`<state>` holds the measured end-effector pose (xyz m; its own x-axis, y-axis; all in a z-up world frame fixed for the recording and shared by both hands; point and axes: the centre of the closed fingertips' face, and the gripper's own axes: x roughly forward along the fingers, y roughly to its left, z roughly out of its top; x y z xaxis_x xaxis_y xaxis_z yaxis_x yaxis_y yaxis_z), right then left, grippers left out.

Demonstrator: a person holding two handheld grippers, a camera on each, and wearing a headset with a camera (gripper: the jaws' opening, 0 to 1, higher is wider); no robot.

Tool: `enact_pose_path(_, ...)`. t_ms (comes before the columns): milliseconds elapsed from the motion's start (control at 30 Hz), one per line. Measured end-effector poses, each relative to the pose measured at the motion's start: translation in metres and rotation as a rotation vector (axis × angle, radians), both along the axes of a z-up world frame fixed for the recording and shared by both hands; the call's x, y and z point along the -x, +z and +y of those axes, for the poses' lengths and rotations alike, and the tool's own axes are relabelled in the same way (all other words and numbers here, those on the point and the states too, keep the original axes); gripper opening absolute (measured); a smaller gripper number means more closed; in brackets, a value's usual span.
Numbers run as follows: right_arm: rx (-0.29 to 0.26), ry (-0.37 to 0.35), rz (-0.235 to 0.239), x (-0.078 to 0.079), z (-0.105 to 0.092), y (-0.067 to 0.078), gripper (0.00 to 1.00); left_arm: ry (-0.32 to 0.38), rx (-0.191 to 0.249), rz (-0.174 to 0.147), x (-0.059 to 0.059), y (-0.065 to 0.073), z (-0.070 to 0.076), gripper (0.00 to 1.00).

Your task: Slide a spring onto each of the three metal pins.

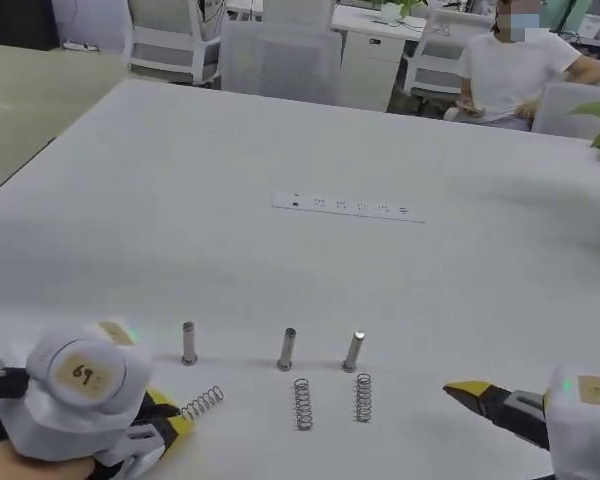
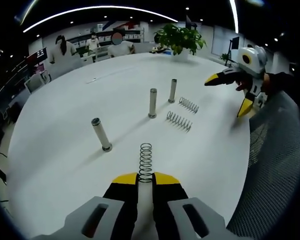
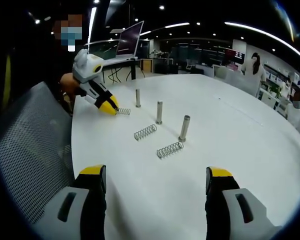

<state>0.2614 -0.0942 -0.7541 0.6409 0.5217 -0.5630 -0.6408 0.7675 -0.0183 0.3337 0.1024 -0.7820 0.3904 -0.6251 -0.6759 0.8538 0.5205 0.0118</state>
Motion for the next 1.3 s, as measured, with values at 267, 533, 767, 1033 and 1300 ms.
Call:
enact_pose_path(267,-0.004,0.004,-0.01,-0.001,0.0,0.007,0.77,-0.03,0.084,0.012,0.009,0.02,-0.002,0.02)
enact_pose_path(533,-0.006,0.022,-0.018,0.0,0.004,0.013,0.72,-0.063,0.134,-0.003,0.015,0.032,0.005,0.03)
enact_pose_path(767,-0.034,0.045,0.011,0.004,0.012,0.023,0.52,-0.08,0.176,-0.014,0.018,0.04,0.002,0.03)
enact_pose_path(1033,-0.033,0.112,0.0,0.004,0.027,0.04,0.44,-0.103,0.204,-0.027,0.024,0.05,-0.005,0.03)
enact_pose_path(1300,-0.059,0.197,-0.034,0.001,0.049,0.071,0.39,-0.139,0.232,-0.05,0.03,0.06,-0.008,0.03)
